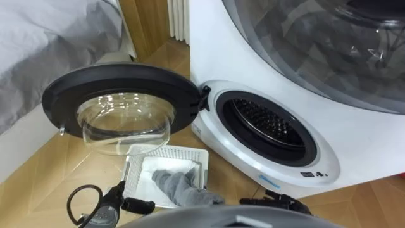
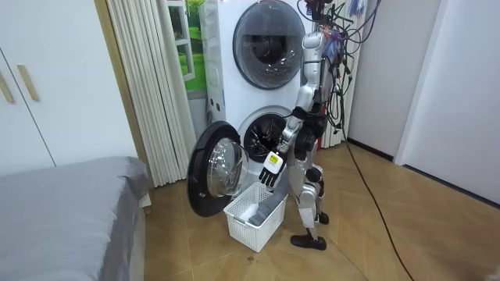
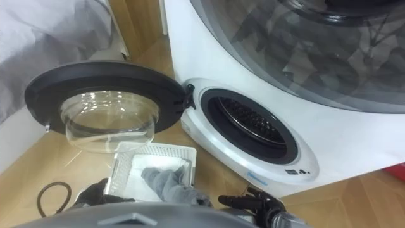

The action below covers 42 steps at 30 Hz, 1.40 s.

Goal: Put towel into washing machine

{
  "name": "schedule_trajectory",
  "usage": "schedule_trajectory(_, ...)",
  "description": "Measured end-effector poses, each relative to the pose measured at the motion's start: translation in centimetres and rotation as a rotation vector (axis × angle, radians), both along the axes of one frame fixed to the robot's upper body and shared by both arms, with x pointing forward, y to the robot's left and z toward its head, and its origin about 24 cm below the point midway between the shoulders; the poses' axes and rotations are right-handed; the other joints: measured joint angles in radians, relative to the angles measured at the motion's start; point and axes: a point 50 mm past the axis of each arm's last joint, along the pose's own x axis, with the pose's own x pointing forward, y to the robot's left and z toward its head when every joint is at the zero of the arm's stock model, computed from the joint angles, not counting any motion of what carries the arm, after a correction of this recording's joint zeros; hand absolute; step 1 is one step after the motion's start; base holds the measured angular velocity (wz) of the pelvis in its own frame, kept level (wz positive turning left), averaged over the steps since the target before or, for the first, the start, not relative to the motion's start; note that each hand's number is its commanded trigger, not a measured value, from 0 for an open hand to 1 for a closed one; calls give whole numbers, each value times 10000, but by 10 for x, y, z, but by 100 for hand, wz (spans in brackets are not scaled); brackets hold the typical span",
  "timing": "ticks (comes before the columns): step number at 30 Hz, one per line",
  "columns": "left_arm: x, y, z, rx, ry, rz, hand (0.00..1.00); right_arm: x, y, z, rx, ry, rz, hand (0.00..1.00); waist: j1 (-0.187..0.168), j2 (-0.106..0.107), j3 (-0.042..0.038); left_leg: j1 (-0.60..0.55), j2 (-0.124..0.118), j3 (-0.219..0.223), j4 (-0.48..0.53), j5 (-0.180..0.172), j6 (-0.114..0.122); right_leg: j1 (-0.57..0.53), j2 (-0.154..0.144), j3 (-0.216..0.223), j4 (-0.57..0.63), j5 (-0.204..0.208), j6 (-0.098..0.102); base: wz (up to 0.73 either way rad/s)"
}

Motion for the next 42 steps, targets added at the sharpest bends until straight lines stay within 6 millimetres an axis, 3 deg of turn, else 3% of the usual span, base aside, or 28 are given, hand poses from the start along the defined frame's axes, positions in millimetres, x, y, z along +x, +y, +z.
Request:
schedule_trajectory(5, 0, 0, 0, 13, -16, 16, 0, 0, 0, 0, -57, -20, -18, 0, 10, -84, -18, -6, -28, -34, -6, 0, 1, 43, -17, -6, -123, -3, 5, 0)
schedule_trajectory(19, 17, -2, 3, 418, -419, -851, 0, 16, 7, 1, -210, -373, 1224, 0, 1, -165, 84, -942, -36, -245, 386, 5, 7, -744, -99, -262, 90, -1, 2, 5)
schedule_trajectory(23, 39, -9, 6, 720, -794, -2289, 0, 29, 8, 3, -259, -672, 1701, 0, -7, -98, 109, -1608, -38, -382, 694, 11, 18, -1334, -145, -343, 336, 4, -6, 6)
schedule_trajectory(30, 85, -30, 17, 1295, -1828, -4517, 0, 70, 17, 12, -480, -1585, 3240, 0, -44, 90, 330, -3169, -34, -406, 1315, 92, 153, -3333, -313, -200, 1709, -22, -16, -8)
schedule_trajectory(36, 125, -47, 31, 1391, -2822, -5421, 0, 103, 21, 23, -576, -2503, 3445, 0, -306, 90, 639, -4964, -102, -386, 2223, 185, 321, -5054, -514, -191, 2487, 0, -99, 3)
schedule_trajectory(42, 159, -59, 49, 2173, -3684, -6978, 0, 138, 30, 38, -666, -3560, 4059, 0, -527, 91, 721, -6868, -32, -190, 3040, 270, 467, -7036, -594, 38, 3229, 103, -262, -5)
